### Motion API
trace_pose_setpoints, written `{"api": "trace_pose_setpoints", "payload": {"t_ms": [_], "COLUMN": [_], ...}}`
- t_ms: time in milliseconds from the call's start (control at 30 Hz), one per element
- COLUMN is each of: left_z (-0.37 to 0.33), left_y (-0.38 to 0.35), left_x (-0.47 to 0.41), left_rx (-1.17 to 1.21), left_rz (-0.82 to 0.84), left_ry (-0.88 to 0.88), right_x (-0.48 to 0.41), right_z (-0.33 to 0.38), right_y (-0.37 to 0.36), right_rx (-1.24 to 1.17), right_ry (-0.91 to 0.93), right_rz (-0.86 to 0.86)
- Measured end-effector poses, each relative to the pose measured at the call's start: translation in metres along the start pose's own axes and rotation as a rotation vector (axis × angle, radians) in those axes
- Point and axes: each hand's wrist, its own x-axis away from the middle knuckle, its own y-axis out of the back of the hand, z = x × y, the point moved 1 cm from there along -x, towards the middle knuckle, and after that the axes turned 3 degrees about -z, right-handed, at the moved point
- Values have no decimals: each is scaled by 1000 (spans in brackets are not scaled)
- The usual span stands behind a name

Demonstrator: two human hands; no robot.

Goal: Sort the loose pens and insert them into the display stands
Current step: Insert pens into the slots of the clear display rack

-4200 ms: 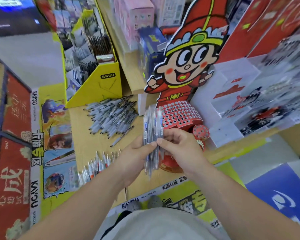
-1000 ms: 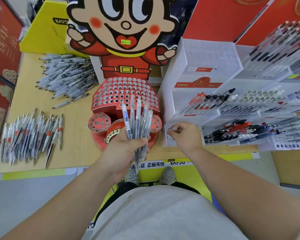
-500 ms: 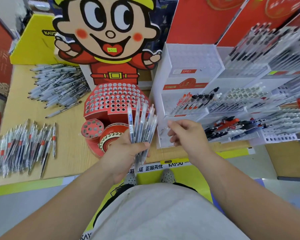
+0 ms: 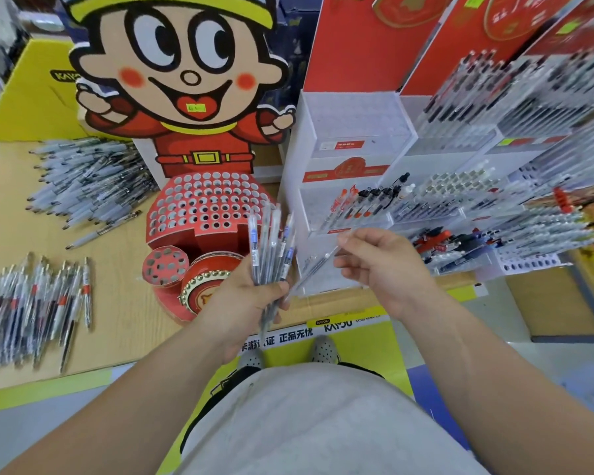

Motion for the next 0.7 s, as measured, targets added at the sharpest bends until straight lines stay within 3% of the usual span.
{"api": "trace_pose_setpoints", "payload": {"t_ms": [100,267,400,700], "left_z": [2,9,15,19], "left_y": [9,19,19,23], "left_x": [0,4,6,9], "left_rx": [12,17,55,62], "left_rz": [-73,-117,-146,-199], "left_ry": [13,26,41,46], "right_x": [-8,-22,-38,-55], "right_z": [7,-2,-26,-45], "right_y": [21,36,28,14], "right_rx": [35,315,509,675], "right_ry": [98,269,362,474], "right_rz": [-80,-143,-136,-127]}}
